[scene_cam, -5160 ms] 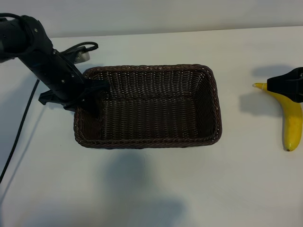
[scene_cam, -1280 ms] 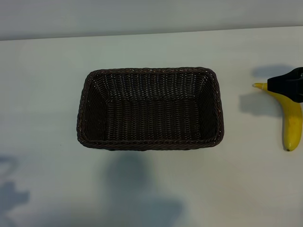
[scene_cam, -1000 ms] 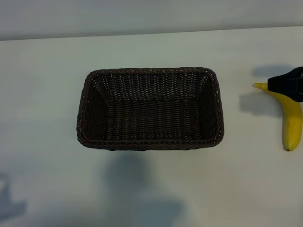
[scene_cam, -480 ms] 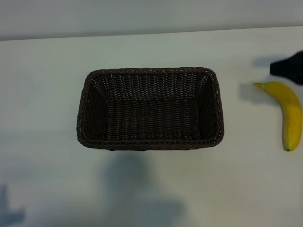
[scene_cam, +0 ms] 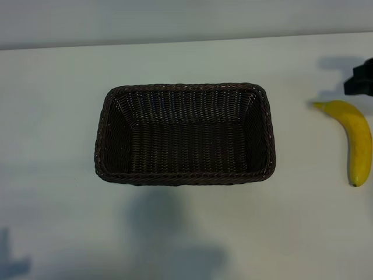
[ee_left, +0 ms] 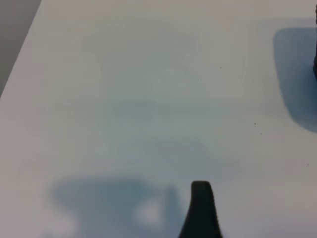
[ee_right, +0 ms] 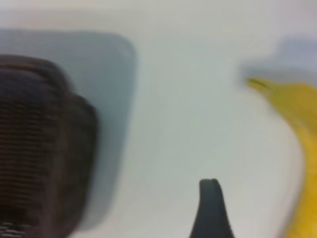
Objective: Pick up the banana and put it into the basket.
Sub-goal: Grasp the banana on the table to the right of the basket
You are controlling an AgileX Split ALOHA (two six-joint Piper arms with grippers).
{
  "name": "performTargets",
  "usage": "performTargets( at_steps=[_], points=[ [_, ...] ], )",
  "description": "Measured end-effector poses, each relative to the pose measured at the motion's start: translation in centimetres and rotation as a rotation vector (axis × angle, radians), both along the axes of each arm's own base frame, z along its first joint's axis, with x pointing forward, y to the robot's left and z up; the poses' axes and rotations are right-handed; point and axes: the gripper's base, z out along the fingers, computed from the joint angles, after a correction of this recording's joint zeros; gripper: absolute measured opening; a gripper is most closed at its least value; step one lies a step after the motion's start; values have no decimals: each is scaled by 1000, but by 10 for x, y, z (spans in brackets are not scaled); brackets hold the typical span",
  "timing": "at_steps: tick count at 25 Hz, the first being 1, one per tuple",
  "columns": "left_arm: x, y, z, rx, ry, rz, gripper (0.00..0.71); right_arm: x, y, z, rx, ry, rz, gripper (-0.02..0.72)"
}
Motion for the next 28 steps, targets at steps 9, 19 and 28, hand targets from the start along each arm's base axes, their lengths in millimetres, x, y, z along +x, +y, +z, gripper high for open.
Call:
performTargets(
  at_steps=[9, 19, 28],
  points=[
    [0, 0, 0, 0, 0, 0, 587, 12, -18, -47, -143, 177, -83, 527],
    [0, 0, 0, 0, 0, 0, 587, 18, -19, -77, -133, 259, -93, 527],
    [0, 0, 0, 0, 0, 0, 587, 22, -20, -105, -124, 319, -103, 528]
  ],
)
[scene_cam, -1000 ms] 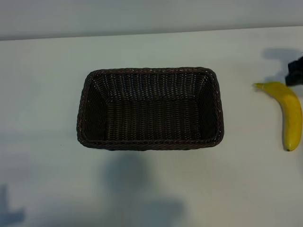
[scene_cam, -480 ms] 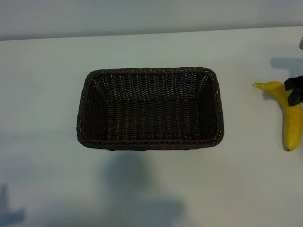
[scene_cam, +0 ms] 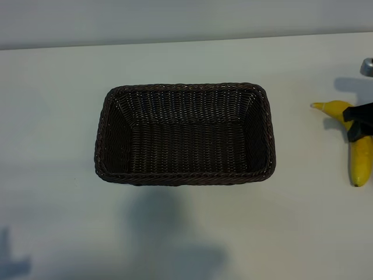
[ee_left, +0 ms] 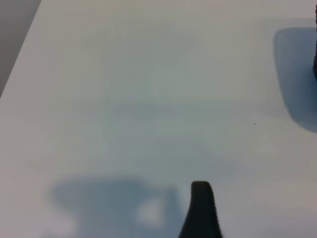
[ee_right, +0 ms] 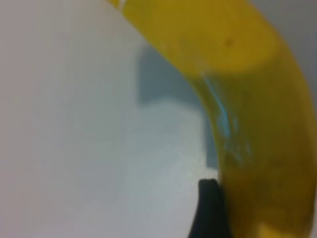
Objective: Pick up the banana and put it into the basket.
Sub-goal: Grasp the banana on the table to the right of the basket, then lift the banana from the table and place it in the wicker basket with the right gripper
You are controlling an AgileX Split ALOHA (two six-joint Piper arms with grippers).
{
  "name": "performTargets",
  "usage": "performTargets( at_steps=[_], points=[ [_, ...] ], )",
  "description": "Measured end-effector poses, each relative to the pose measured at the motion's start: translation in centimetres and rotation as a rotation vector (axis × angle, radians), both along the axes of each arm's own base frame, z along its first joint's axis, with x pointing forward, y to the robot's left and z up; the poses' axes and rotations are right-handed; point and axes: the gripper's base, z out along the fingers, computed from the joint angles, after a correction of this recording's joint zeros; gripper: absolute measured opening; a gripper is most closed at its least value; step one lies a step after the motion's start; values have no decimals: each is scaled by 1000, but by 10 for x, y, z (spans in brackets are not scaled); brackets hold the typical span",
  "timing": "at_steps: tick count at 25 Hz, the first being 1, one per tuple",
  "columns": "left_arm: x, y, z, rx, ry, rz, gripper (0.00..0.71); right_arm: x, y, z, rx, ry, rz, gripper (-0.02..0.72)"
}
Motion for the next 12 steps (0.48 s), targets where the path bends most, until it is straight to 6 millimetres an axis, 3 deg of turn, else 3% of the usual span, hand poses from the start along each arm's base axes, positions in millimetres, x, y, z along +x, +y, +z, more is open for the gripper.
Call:
performTargets(
  at_steps=[5, 8, 12],
  points=[
    [0, 0, 0, 0, 0, 0, 587, 1, 0, -9, 1, 18, -3, 512],
    [0, 0, 0, 0, 0, 0, 587, 1, 0, -9, 0, 18, -3, 420],
    [0, 0, 0, 0, 0, 0, 587, 0, 0, 2, -2, -4, 2, 420]
  ],
)
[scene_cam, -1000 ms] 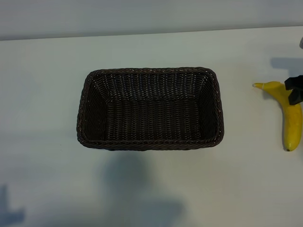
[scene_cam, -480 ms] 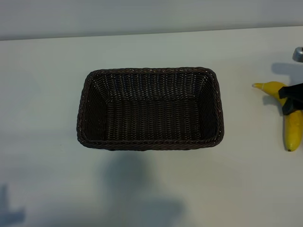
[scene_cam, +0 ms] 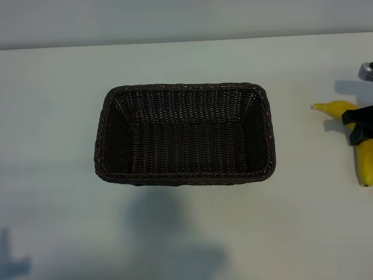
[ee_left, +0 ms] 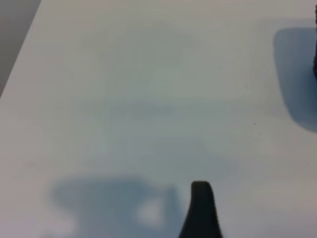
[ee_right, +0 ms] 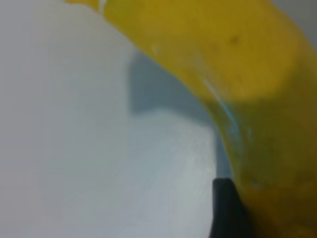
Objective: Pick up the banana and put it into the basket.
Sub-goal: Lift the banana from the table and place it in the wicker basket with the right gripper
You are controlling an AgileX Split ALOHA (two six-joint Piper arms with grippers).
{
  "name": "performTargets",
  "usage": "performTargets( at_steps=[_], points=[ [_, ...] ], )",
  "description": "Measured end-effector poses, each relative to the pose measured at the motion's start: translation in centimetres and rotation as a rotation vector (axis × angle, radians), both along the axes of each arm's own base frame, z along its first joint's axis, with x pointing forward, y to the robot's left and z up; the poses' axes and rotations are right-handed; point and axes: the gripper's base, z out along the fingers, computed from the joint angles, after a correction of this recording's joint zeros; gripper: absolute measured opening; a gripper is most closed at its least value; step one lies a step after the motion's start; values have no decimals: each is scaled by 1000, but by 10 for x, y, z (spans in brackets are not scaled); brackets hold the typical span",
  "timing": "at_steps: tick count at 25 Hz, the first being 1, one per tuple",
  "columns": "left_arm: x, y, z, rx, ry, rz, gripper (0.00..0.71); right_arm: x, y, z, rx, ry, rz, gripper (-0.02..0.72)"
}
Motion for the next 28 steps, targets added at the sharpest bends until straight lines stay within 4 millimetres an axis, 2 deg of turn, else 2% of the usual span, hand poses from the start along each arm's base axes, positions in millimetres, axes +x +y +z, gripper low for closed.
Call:
performTargets(
  at_steps=[9, 12, 14, 19, 25, 28],
  points=[
    [0, 0, 0, 0, 0, 0, 587, 9, 4, 85, 41, -77, 57, 420],
    [0, 0, 0, 0, 0, 0, 587, 14, 11, 103, 47, -58, 107, 420],
    [0, 0, 0, 0, 0, 0, 587, 17, 22, 111, 39, -60, 156, 420],
    [0, 0, 0, 0, 0, 0, 587, 25, 74, 126, 40, -86, 310, 420],
    [0, 0, 0, 0, 0, 0, 587, 31, 152, 129, -1, -60, 544, 420],
    [0, 0, 0, 0, 0, 0, 587, 30, 190, 138, -42, -111, 670, 420]
  ],
)
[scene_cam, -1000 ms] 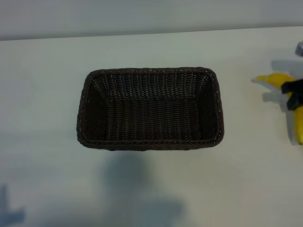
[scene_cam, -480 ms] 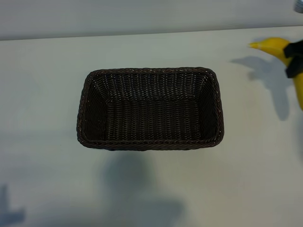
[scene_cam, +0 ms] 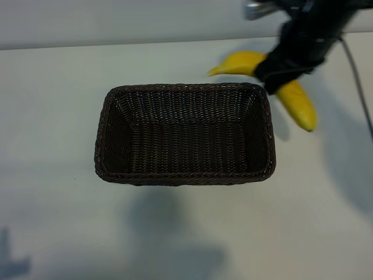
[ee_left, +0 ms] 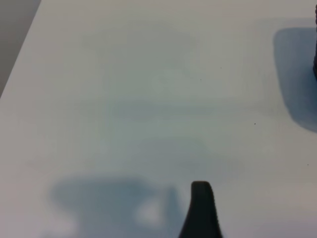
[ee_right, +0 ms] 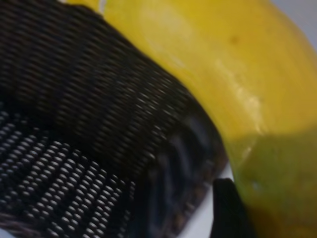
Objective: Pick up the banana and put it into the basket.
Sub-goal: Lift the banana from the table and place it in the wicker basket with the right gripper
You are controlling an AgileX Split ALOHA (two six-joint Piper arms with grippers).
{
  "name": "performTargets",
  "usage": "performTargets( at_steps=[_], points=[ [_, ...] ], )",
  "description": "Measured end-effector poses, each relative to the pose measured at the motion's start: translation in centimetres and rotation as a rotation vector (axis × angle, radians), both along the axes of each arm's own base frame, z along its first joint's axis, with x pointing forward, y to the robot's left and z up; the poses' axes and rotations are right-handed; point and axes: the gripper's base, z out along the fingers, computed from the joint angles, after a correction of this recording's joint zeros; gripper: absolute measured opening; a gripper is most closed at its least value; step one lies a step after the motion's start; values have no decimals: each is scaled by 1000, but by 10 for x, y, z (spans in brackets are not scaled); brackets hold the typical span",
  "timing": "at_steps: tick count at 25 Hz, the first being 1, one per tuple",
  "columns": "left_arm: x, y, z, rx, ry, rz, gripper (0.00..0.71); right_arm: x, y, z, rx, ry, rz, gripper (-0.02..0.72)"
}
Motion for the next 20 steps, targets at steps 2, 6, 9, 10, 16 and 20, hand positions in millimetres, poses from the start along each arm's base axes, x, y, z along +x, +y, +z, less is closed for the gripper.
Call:
performTargets(
  at_steps=[2, 6, 9, 10, 16, 20],
  points=[
    [0, 0, 0, 0, 0, 0, 587, -5, 23, 5, -27, -53, 108, 420],
    [0, 0, 0, 0, 0, 0, 587, -21, 67, 10, -64, -193, 398, 420],
    [0, 0, 0, 0, 0, 0, 587, -32, 93, 6, -75, -260, 584, 420],
    [0, 0, 0, 0, 0, 0, 587, -34, 100, 2, -79, -266, 626, 420],
    [0, 0, 0, 0, 0, 0, 587, -29, 117, -37, -93, -222, 681, 420],
    [0, 0, 0, 0, 0, 0, 587, -19, 124, -66, -99, -213, 676, 420]
  ],
)
